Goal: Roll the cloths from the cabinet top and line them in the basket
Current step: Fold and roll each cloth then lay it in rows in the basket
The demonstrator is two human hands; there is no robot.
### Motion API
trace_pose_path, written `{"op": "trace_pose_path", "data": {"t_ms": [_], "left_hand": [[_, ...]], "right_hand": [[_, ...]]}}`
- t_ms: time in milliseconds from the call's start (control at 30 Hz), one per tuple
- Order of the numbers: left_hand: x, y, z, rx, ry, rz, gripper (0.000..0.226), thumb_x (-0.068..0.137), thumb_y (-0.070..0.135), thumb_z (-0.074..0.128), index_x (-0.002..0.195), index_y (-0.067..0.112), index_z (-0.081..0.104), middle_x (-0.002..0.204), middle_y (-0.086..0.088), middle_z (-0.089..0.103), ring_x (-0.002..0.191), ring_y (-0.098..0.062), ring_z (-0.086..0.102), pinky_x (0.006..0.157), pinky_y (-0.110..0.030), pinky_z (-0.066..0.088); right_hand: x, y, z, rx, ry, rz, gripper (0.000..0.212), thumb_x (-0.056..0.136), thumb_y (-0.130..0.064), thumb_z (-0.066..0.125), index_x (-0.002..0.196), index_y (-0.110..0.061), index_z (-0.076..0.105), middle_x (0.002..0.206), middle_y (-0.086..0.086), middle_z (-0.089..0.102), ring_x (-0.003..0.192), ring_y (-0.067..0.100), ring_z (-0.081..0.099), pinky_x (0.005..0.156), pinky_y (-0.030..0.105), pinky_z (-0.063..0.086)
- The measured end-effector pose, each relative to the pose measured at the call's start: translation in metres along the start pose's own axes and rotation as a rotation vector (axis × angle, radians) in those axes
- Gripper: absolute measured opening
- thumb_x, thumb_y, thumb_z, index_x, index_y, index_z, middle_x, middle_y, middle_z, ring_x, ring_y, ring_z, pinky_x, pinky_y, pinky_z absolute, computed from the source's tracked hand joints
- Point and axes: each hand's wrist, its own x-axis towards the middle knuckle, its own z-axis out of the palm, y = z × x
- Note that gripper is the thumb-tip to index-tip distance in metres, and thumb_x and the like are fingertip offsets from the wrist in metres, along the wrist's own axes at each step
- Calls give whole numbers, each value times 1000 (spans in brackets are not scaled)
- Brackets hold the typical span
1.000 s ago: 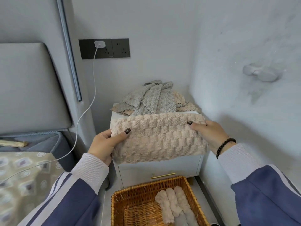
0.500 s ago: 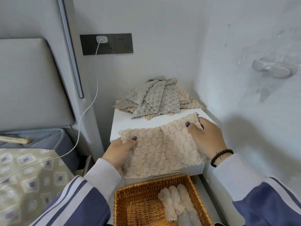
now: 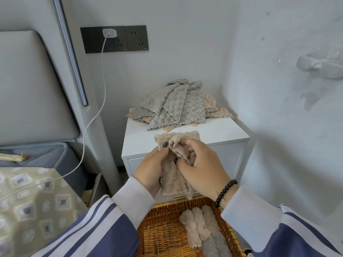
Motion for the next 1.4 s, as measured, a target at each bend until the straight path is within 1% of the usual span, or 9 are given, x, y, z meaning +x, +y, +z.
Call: {"op": "trace_pose_path", "data": {"t_ms": [400,533,667,800,1000,1100,1200,1333,1400], "left_hand": [[-4,-7,-4,29,-53,32,30,100,7,38,121,3,60,109,-22,69,103,-35,67,88,-43,55],[-6,-8,-6,26,-82,-2,34,101,19,39,121,1,60,111,-24,68,106,-39,64,98,-52,48],[-12,-1,-6,-77,-147,-30,48,92,41,46,115,3,64,102,-22,69,89,-30,69,83,-41,55],[-11,1,-9,-93,-38,37,37,92,27,51,117,2,61,104,-23,69,88,-32,69,79,-42,56],[-14,11,-14,-253,31,7,29,101,24,43,116,10,62,107,-10,73,99,-27,70,86,-43,52],[-15,14,-18,-344,36,15,31,100,24,42,118,10,63,112,-10,71,105,-29,67,90,-45,51],[-15,14,-21,-377,61,12,34,98,25,41,118,7,64,111,-12,71,103,-31,67,87,-44,51],[-16,13,-26,-308,53,-14,35,92,23,49,118,6,65,116,-16,68,110,-35,64,100,-51,45],[-14,14,-30,-215,55,-5,27,87,17,57,108,7,70,110,-16,71,105,-34,65,97,-48,47]], "right_hand": [[-1,0,5,219,87,29,36,87,-11,63,117,-29,60,89,-12,63,71,10,61,69,11,49],[-3,-3,6,341,23,51,42,87,-5,57,114,-37,56,94,-9,66,73,14,66,71,31,59],[-3,-5,4,557,-105,85,56,86,14,39,122,-27,52,97,-4,70,77,13,69,65,27,57],[-2,-7,1,642,-124,73,58,82,21,38,124,-18,51,101,-1,71,82,16,70,67,28,58],[6,0,-11,298,228,87,47,81,-4,63,117,-31,48,113,-14,57,99,0,56,83,18,47],[12,10,-18,365,69,334,55,80,-20,72,127,-25,45,119,-10,53,107,7,55,92,30,49],[14,17,-18,635,-130,504,44,80,-23,75,118,-12,57,107,3,69,94,18,69,81,35,55],[11,24,-18,573,-160,392,27,78,-25,77,101,-17,66,96,1,75,93,20,70,89,41,54],[10,22,-24,460,-174,315,21,78,-24,77,96,-25,66,92,-5,74,90,12,70,87,31,55]]}}
